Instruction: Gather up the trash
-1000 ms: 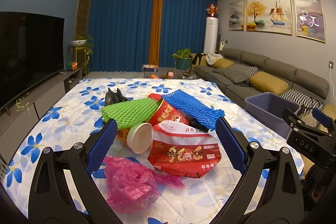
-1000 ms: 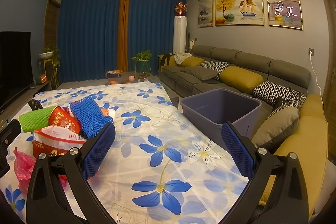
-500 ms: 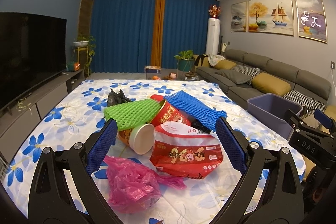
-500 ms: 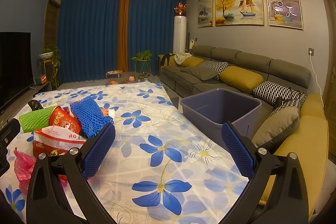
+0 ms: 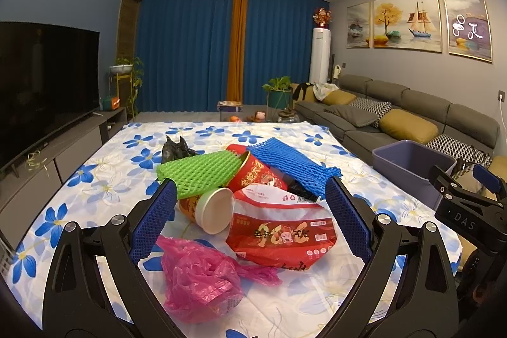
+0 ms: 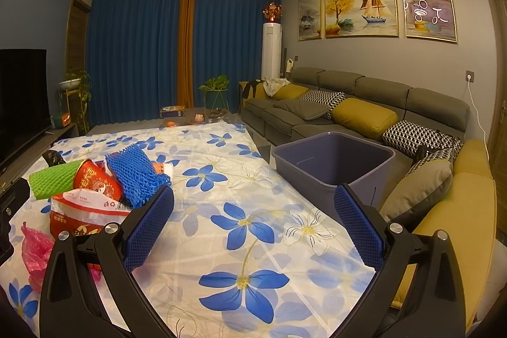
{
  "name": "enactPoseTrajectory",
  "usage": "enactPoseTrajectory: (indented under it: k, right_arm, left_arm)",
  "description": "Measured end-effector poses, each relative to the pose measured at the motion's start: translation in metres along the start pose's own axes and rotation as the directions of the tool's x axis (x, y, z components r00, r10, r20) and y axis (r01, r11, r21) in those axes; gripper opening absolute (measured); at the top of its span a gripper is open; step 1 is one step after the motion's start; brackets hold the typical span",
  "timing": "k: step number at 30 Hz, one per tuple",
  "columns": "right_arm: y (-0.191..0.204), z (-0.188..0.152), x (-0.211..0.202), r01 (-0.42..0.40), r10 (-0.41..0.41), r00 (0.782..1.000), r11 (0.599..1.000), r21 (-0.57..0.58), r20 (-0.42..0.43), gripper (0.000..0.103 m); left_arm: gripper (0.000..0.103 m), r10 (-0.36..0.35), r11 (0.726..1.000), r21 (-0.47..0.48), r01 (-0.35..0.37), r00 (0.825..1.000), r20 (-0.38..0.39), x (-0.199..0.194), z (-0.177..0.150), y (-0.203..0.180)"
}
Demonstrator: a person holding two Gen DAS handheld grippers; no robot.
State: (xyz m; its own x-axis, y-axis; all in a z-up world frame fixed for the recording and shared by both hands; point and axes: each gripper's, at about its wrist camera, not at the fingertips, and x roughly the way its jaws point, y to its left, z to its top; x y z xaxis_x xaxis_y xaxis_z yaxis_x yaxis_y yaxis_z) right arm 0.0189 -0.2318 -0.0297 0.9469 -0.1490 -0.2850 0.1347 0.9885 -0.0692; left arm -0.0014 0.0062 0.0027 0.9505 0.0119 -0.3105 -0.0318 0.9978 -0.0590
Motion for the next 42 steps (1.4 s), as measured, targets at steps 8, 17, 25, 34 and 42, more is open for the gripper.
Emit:
enactPoseTrajectory:
  k: [8,17,25,34,42]
  right_arm:
    - [0.000,0.000,0.000,-0.002,0.002,1.000,1.000,0.001,0.000,0.098]
    - [0.005,-0.002,0.000,-0.029,0.029,1.000,1.000,-0.001,0.006,0.098]
    - [0.013,-0.004,-0.002,-0.087,0.087,0.996,0.996,-0.014,0.015,0.094]
    - [0.052,-0.014,0.000,-0.196,0.195,0.981,0.978,-0.074,-0.022,0.077]
    - [0.087,-0.023,-0.002,-0.285,0.279,0.958,0.950,-0.126,-0.059,0.074]
  left_arm:
    - [0.093,-0.004,1.000,0.005,0.004,1.000,0.000,0.000,0.000,0.001]
    - [0.093,0.000,1.000,-0.009,0.000,1.000,0.010,-0.002,-0.003,0.008]
    - [0.093,0.045,0.999,-0.015,-0.045,0.998,0.046,-0.019,-0.014,0.040]
    - [0.093,0.070,0.996,-0.049,-0.072,0.997,-0.035,-0.026,-0.050,0.086]
    - [0.085,-0.018,0.999,-0.041,0.012,0.990,-0.139,0.009,-0.062,0.077]
